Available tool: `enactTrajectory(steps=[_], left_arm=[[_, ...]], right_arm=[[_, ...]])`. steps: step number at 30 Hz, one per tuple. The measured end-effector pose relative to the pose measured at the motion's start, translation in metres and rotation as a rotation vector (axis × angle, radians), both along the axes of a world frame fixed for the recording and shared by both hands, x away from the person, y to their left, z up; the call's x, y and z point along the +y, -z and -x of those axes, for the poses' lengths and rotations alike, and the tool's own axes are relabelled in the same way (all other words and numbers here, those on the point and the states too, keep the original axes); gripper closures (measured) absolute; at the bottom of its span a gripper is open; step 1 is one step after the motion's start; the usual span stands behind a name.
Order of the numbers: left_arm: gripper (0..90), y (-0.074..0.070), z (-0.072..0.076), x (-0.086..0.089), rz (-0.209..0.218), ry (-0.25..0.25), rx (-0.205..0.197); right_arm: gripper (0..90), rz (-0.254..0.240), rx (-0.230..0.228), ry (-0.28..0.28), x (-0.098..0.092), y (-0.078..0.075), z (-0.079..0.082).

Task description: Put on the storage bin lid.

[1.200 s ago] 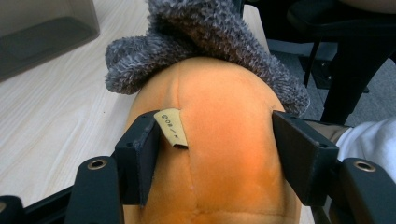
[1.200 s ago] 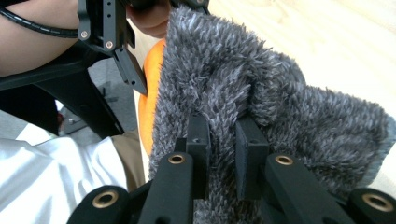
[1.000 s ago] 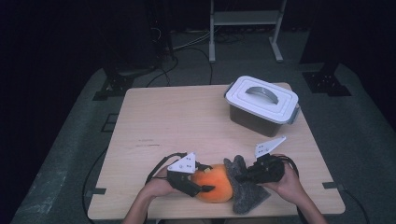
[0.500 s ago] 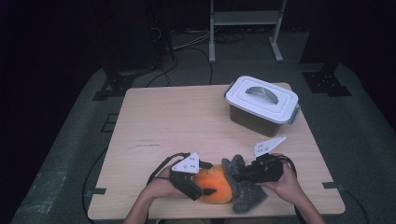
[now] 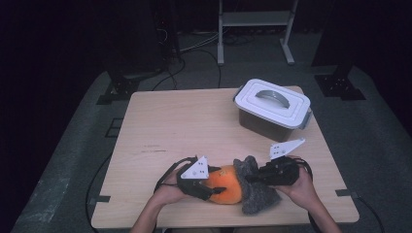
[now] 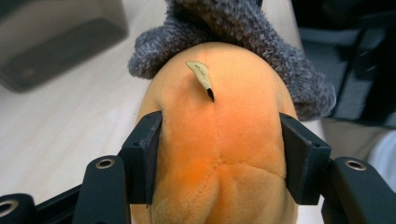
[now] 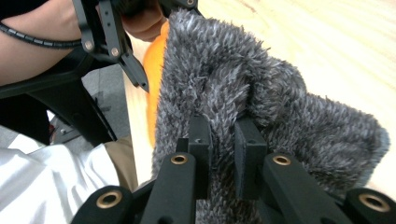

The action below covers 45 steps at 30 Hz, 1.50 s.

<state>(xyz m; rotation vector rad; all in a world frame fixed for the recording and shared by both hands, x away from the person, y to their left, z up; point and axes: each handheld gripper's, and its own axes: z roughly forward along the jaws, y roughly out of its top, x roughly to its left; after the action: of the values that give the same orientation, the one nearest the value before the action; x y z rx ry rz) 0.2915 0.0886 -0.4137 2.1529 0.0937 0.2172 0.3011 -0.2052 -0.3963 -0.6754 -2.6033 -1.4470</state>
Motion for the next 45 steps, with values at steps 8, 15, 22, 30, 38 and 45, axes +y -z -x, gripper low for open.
enactTrajectory(steps=[8, 15, 22, 30, 38, 45], left_arm=[[31.8, 0.006, 0.001, -0.001, -0.012, 0.035, 0.016], [31.2, 0.006, 0.001, -0.001, -0.005, 0.036, 0.026], [31.3, 0.005, 0.003, -0.007, -0.013, 0.054, 0.015], [22.8, 0.008, -0.001, -0.002, 0.002, 0.036, 0.063], [28.1, 0.011, -0.007, 0.014, -0.001, 0.042, 0.102], [28.6, 0.013, -0.01, 0.029, 0.007, 0.045, 0.122]], right_arm=[[79.2, 0.014, 0.006, -0.03, 0.007, 0.004, 0.001], [78.8, 0.057, 0.073, 0.0, -0.012, 0.021, -0.007], [78.6, -0.002, 0.002, -0.025, 0.0, -0.001, 0.001], [78.7, -0.002, 0.06, -0.029, -0.005, 0.019, -0.006], [78.6, 0.009, 0.122, -0.009, -0.014, 0.036, -0.011], [78.5, 0.05, 0.142, 0.013, -0.016, 0.042, -0.016]])
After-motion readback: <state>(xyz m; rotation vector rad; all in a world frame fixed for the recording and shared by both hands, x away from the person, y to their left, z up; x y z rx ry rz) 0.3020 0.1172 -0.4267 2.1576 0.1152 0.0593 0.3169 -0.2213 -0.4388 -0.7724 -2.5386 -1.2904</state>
